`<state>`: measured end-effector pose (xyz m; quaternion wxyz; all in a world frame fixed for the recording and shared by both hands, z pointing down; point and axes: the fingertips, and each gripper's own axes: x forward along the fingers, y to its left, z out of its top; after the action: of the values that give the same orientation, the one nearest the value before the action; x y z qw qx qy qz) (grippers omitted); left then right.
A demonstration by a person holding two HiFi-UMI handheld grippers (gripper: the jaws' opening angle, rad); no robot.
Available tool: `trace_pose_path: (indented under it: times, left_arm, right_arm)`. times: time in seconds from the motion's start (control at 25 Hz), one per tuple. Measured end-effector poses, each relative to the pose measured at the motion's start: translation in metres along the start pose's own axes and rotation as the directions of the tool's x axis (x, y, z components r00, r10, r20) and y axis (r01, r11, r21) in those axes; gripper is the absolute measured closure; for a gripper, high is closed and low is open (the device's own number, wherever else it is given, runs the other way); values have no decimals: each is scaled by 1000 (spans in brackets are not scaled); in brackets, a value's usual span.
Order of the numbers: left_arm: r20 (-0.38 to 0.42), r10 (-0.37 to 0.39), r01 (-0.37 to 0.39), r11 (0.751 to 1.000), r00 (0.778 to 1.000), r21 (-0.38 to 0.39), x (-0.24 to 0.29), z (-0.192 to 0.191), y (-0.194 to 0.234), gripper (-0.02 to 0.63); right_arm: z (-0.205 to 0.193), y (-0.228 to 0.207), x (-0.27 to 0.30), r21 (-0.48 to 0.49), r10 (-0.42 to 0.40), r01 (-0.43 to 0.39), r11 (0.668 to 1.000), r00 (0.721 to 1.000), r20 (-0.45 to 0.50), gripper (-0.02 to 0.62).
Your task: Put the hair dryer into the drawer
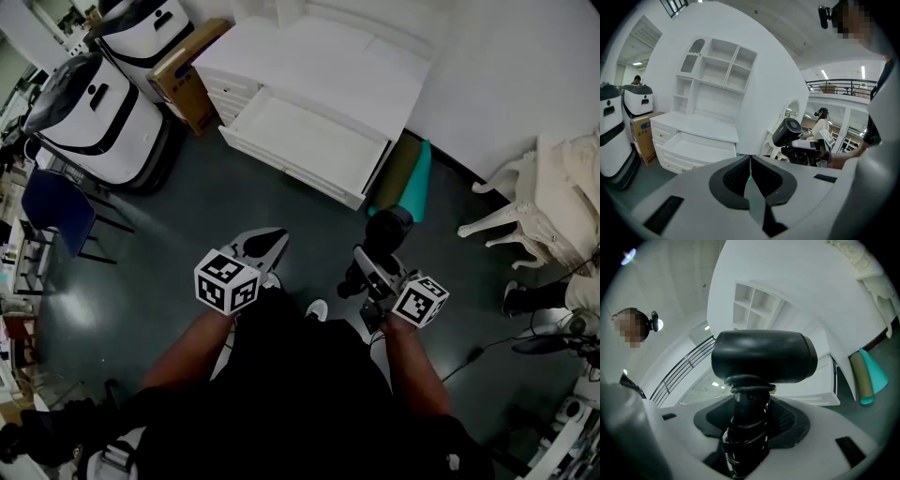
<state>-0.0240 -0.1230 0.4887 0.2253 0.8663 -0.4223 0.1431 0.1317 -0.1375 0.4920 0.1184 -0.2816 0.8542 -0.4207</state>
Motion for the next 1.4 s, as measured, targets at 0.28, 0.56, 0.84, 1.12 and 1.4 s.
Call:
trace_pose_path:
  times: [0.28,0.56,0.84,1.12,1.4]
  left_arm:
    - [-31,-24,24,1000,999,5,25,1,3,588]
    - [-40,-56,57,998,998,39,55,20,9,588]
    - [-53,-74,76,997,996,33,82,31,32,588]
    - [-83,-85,85,996,993,-8,95,31,73,588]
    - [-77,-113,113,994,991,-9,110,51,124,588]
  right_arm:
    - [6,-19,-5,19,-27,27,999,999,17,357]
    - [19,-35,-7,-9,-83,83,996,996,36,356]
    - [33,-54,13,-9,-120,121,993,992,30,356]
    - [45,-70,53,14,-162,162,987,987,11,356]
    - [61,-70,111,-3,-193,193,981,981,-2,356]
